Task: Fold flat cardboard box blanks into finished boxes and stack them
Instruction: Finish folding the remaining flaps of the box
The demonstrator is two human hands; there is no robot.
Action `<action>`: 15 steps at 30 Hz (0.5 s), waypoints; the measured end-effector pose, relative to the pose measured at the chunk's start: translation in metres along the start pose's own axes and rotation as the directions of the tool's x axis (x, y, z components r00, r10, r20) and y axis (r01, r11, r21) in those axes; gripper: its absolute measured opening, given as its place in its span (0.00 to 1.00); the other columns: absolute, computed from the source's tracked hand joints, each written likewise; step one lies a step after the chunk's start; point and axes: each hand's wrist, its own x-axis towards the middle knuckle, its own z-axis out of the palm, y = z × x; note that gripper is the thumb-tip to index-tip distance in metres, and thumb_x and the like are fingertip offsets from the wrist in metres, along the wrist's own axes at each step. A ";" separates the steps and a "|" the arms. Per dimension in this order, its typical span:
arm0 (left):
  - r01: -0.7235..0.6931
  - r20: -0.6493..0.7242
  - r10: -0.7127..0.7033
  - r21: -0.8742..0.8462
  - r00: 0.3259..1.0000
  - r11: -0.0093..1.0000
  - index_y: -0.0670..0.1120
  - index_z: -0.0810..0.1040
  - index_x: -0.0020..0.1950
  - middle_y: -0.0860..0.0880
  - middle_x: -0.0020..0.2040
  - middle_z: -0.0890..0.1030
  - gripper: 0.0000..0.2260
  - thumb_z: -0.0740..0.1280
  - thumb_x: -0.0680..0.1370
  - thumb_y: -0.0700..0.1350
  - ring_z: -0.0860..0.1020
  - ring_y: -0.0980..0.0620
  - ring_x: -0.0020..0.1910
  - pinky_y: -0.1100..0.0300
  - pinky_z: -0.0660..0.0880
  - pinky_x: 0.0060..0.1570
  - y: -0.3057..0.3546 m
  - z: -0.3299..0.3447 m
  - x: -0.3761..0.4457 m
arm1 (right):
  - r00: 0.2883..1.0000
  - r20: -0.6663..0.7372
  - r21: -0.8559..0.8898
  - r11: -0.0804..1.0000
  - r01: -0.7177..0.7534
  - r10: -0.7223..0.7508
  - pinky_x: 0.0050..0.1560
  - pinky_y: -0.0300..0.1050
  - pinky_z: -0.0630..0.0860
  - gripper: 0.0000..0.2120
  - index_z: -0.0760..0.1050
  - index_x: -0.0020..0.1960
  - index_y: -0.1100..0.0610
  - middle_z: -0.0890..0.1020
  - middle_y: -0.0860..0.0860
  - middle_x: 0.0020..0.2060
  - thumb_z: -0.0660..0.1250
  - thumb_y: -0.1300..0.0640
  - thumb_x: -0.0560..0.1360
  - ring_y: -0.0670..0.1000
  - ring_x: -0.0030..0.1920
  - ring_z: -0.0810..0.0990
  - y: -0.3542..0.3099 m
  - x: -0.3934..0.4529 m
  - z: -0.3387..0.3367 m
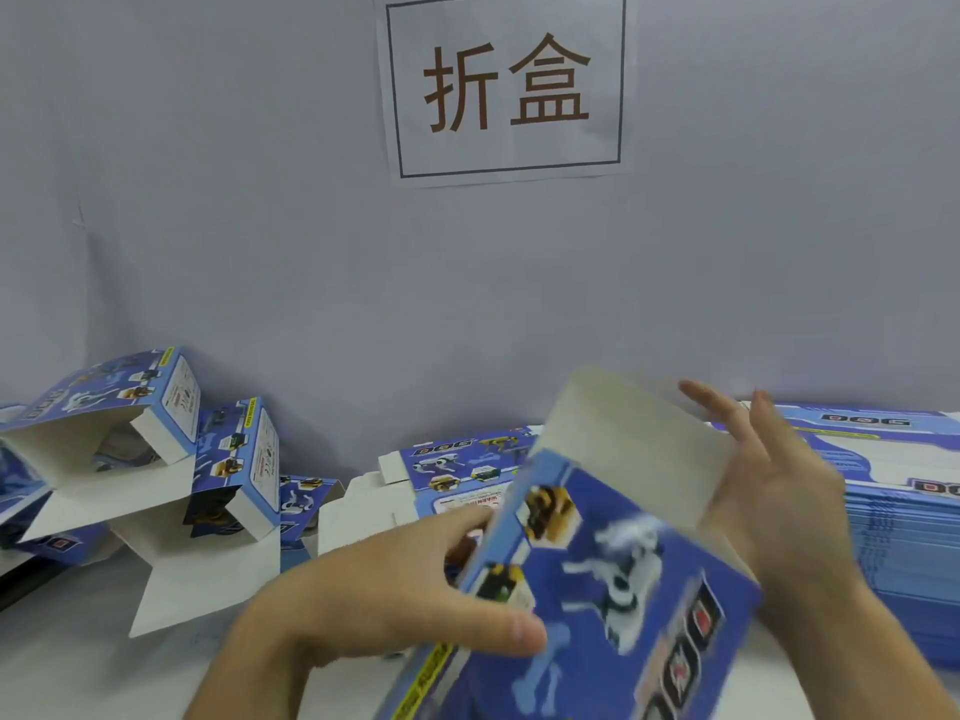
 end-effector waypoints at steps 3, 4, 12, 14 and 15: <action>-0.234 -0.238 0.199 -0.132 0.951 0.963 0.64 0.80 0.50 0.62 0.40 0.82 0.19 0.77 0.60 0.62 0.78 0.65 0.38 0.70 0.73 0.43 0.004 -0.008 0.003 | 0.990 -0.139 -0.081 0.997 -0.012 0.000 0.43 0.46 0.74 0.18 0.81 0.58 0.50 0.83 0.53 0.43 0.56 0.44 0.82 0.51 0.43 0.84 0.001 0.005 -0.014; -0.362 -0.496 0.212 -0.228 0.842 0.904 0.60 0.81 0.50 0.60 0.39 0.82 0.22 0.79 0.59 0.61 0.78 0.65 0.37 0.71 0.74 0.40 -0.002 -0.016 0.004 | 0.986 -0.164 -0.099 0.995 -0.016 -0.001 0.50 0.50 0.71 0.16 0.82 0.56 0.48 0.85 0.53 0.48 0.57 0.44 0.81 0.53 0.50 0.84 0.002 0.007 -0.017; -0.103 -0.805 -0.046 -0.132 0.591 0.986 0.54 0.75 0.64 0.55 0.63 0.78 0.27 0.74 0.70 0.65 0.76 0.56 0.61 0.54 0.70 0.67 -0.044 -0.029 0.010 | 0.991 -0.130 -0.420 0.906 -0.048 -0.008 0.51 0.52 0.72 0.11 0.82 0.57 0.46 0.85 0.51 0.54 0.61 0.50 0.81 0.53 0.56 0.83 0.028 0.014 -0.011; 0.209 -0.686 -0.030 0.180 0.727 0.961 0.54 0.67 0.75 0.54 0.75 0.69 0.34 0.69 0.72 0.64 0.68 0.52 0.72 0.51 0.67 0.71 -0.051 -0.013 0.025 | 0.994 -0.112 -0.552 0.832 -0.063 0.001 0.47 0.50 0.72 0.10 0.83 0.52 0.46 0.86 0.50 0.49 0.64 0.55 0.80 0.52 0.50 0.84 0.035 0.016 -0.009; 0.297 -0.634 -0.048 0.293 0.772 0.909 0.56 0.65 0.77 0.56 0.77 0.65 0.34 0.67 0.74 0.65 0.65 0.52 0.75 0.51 0.66 0.72 -0.053 -0.005 0.032 | 0.995 -0.100 -0.613 0.786 -0.080 0.023 0.45 0.48 0.73 0.10 0.84 0.51 0.47 0.86 0.50 0.46 0.64 0.56 0.80 0.52 0.47 0.84 0.038 0.016 -0.008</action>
